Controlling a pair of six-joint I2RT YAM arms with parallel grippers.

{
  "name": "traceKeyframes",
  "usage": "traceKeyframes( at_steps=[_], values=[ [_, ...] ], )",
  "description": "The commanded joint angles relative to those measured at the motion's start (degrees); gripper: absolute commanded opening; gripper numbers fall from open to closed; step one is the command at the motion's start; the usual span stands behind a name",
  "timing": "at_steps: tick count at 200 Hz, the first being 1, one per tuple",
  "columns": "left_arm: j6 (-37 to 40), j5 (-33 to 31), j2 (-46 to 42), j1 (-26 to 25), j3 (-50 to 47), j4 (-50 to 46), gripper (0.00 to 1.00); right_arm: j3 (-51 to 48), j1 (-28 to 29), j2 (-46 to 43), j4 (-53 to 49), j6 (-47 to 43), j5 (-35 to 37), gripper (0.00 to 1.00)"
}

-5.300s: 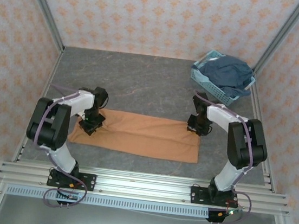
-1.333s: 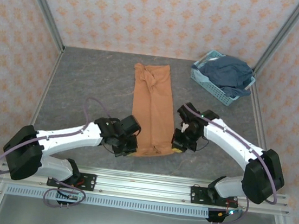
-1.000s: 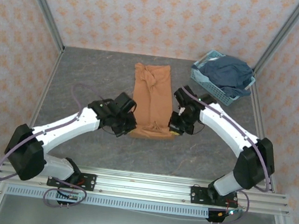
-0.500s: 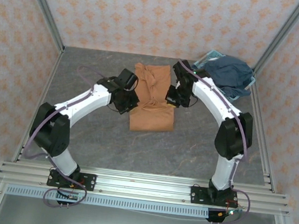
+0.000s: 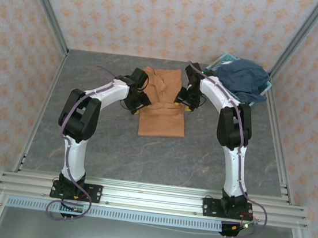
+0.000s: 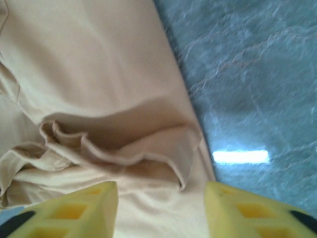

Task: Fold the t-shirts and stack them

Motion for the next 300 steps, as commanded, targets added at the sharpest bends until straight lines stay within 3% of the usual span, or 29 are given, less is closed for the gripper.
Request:
traceKeyframes(
  at_steps=[1,24,63,113,186,216,263,300],
  values=[
    [0.7,-4.5,-9.5,0.2,-1.5,1.7,0.59,3.2,-0.7,-3.4,-0.4,-2.2,3.5,0.55],
    [-2.1,-4.7,-18.4,-0.1,-11.6,1.6,0.59,-4.0,-0.9,-10.1,0.7,-2.1,5.4,0.56],
    [-11.5,2.5,-27.1,-4.3,-30.4,7.8,0.48,-31.5,-0.2,-25.9,11.9,4.6,-0.5,0.52],
    [-21.0,4.5,-23.8,-8.6,-38.9,20.1,0.56,-50.9,1.6,-31.3,24.7,11.6,-9.0,0.56],
    [-23.0,1.9,-20.8,-8.6,-40.0,27.0,0.55,-50.8,1.8,-25.3,27.1,13.7,-10.1,0.55],
    [-23.9,1.4,-21.8,-8.6,-39.5,29.4,0.55,-50.2,1.7,-23.7,28.0,14.2,-9.5,0.49],
    [-23.7,0.0,-26.5,-8.6,-39.1,25.4,0.55,-47.5,1.8,-20.0,30.1,17.6,-11.6,0.34],
    [-24.5,0.4,-25.4,-8.0,-39.9,28.0,0.56,-46.2,1.8,-19.2,30.5,20.2,-13.4,0.38]
  ],
)
